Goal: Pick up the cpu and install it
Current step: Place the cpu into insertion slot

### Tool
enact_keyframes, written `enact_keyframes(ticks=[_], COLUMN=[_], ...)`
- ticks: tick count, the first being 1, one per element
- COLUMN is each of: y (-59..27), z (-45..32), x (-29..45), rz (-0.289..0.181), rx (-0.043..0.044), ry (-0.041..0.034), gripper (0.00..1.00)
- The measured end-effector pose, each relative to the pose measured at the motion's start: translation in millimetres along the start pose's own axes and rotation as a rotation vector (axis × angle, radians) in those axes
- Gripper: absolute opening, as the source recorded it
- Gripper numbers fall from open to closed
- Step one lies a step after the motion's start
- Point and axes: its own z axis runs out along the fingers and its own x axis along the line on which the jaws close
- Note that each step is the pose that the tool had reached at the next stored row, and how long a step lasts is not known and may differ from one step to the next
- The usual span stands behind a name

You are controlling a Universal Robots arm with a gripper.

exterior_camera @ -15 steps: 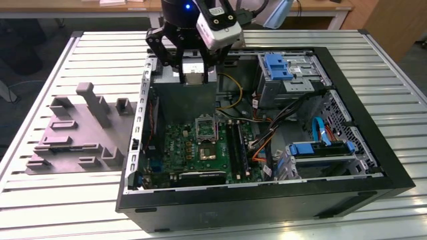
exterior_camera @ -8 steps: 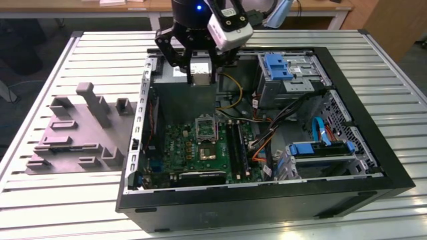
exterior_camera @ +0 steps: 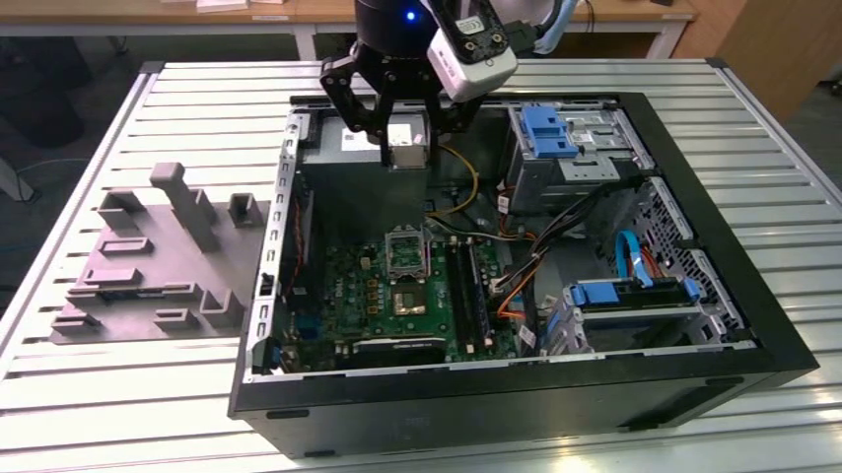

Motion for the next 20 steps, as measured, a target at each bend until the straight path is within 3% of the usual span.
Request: enact_keyframes(ticks=[20], y=[-0.9], z=[0.9], x=[-0.1], rz=[0.002], rx=[0.0000], ry=[0.0000], gripper=[0.47])
